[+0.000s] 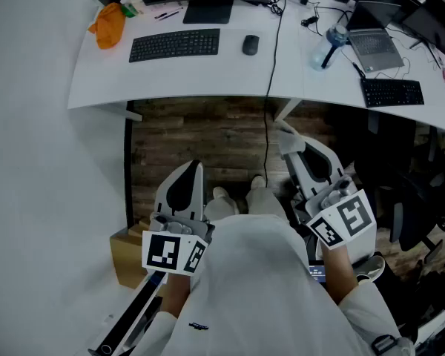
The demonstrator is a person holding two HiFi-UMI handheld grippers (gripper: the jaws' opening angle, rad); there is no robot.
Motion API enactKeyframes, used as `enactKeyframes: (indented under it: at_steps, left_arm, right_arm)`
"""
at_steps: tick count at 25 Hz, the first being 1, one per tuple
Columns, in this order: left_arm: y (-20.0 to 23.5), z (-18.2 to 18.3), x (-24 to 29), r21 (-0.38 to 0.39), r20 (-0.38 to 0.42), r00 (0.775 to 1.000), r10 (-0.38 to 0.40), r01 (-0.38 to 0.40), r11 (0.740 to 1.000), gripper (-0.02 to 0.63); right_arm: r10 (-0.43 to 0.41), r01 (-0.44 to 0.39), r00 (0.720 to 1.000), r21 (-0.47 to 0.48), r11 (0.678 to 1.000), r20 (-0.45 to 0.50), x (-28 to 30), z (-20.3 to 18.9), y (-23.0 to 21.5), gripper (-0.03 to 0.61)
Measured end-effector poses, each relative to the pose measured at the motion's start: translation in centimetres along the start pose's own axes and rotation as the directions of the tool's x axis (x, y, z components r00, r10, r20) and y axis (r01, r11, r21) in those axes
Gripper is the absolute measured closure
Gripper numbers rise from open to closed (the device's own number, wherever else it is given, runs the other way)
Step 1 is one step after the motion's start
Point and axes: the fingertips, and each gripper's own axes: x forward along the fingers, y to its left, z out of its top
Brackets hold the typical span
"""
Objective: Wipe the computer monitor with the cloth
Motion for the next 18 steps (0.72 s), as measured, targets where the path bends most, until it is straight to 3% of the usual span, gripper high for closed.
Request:
enactKeyframes:
  at_steps: [10, 18]
  left_arm:
    - [-2.7, 1.1, -0.2, 0.03, 0.039, 0.999, 0.002, -0.003, 1.0, 0.595]
    - [-2.8, 0.3, 0.2, 0.024, 0.022, 0.999, 0.027, -0.027, 0.999, 0.595]
  right_arm:
    - [-0.028, 0.03, 0.998, -0.047, 0.998, 0.052, -2.6, 2.1, -0.5, 0.54]
    - [-0.011, 0.018, 0.997, -0.085, 0.996, 0.072, -2.7, 2.8, -1.0, 0.54]
